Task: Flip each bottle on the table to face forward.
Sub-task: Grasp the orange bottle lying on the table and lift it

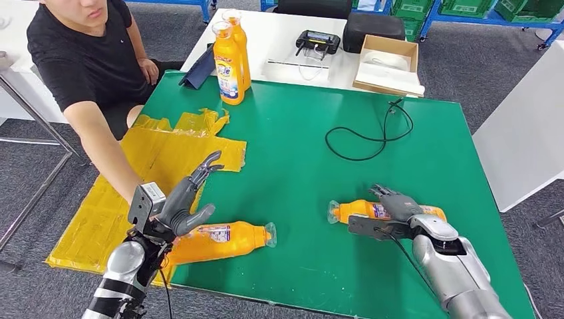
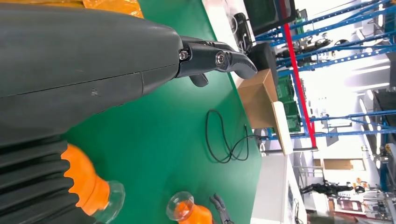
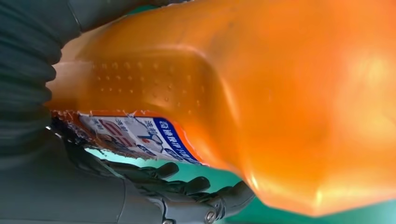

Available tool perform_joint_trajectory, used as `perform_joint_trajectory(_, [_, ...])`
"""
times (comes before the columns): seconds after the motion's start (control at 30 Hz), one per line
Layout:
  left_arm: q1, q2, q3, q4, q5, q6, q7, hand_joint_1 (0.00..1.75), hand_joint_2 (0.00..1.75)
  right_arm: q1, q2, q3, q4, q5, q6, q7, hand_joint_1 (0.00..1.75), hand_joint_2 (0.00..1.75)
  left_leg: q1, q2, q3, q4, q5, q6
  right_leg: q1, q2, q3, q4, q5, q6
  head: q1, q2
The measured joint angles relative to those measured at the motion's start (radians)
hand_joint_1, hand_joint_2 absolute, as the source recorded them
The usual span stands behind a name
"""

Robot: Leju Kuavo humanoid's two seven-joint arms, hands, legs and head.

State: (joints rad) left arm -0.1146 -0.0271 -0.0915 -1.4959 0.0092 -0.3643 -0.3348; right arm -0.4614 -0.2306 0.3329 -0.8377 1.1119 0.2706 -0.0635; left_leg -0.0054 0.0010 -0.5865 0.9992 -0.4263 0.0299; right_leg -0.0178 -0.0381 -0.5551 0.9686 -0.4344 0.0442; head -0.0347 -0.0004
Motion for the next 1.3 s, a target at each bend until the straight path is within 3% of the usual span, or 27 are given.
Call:
perform_joint_trajectory(0.17, [-0.007, 0.004, -0.007, 0.021, 0.012, 0.003, 0.0, 0.0, 0.0, 0.004, -0.071, 0.035, -0.01, -0.067, 0.047, 0.007, 0.08, 1.75, 0.0, -0.004, 0.0, 0.0, 0.001, 0.001, 0.0, -0.003, 0.004, -0.002, 0.0, 0.001, 0.0, 0.0])
perform_joint_trajectory(0.3, [-0.009, 0.007, -0.011, 0.032, 0.017, 0.003, 0.0, 0.0, 0.0, 0.024, -0.121, 0.048, -0.041, -0.099, 0.073, 0.021, 1.72, 1.75, 0.0, -0.003, 0.001, 0.0, 0.0, 0.001, 0.0, -0.003, 0.005, -0.004, 0.0, 0.001, 0.0, 0.0])
perform_joint_trajectory(0.6, [-0.014, 0.01, -0.019, 0.048, 0.031, 0.002, 0.002, 0.0, 0.0, 0.07, -0.177, 0.069, -0.097, -0.139, 0.076, 0.024, 1.75, 1.75, 0.0, -0.003, 0.002, 0.0, 0.0, 0.002, 0.0, -0.002, 0.006, -0.005, 0.001, 0.002, 0.0, 0.0])
perform_joint_trajectory(0.9, [-0.013, 0.011, -0.021, 0.05, 0.046, 0.002, 0.011, 0.0, 0.0, 0.113, -0.188, 0.064, -0.15, -0.238, 0.06, 0.05, 1.75, 1.75, 0.0, -0.004, 0.001, 0.0, 0.0, 0.001, 0.0, -0.003, 0.01, -0.005, 0.001, 0.003, 0.0, 0.0])
perform_joint_trajectory(1.0, [0.023, 0.011, -0.015, 0.033, 0.07, 0.002, 0.028, 0.0, 0.0, 0.18, -0.121, 0.006, -0.219, -0.421, -0.021, 0.053, 1.75, 1.75, 0.004, -0.002, 0.001, 0.0, -0.002, -0.001, 0.004, -0.001, 0.019, -0.005, 0.001, 0.003, 0.001, 0.0])
perform_joint_trajectory(1.13, [0.134, 0.003, 0.005, -0.042, 0.112, -0.022, 0.07, 0.0, 0.0, 0.315, 0.063, -0.109, -0.454, -0.69, -0.107, 0.054, 1.75, 1.75, 0.009, 0.013, 0.005, 0.0, -0.011, -0.01, 0.009, 0.013, 0.017, -0.005, 0.0, 0.0, 0.0, 0.0])
perform_joint_trajectory(1.23, [0.188, -0.017, 0.006, -0.1, 0.126, -0.033, 0.095, 0.0, 0.0, 0.419, 0.194, -0.129, -0.625, -0.77, -0.127, 0.068, 1.75, 1.75, 0.01, 0.012, 0.002, 0.0, -0.01, -0.011, 0.01, 0.012, 0.012, -0.005, -0.003, -0.003, -0.001, 0.0])
perform_joint_trajectory(1.3, [0.209, -0.024, 0.006, -0.124, 0.127, -0.032, 0.103, 0.0, 0.0, 0.467, 0.245, -0.136, -0.694, -0.784, -0.129, 0.078, 1.75, 1.75, 0.01, 0.007, -0.002, 0.0, -0.008, -0.01, 0.01, 0.006, 0.01, -0.003, -0.004, -0.005, 0.0, 0.0])
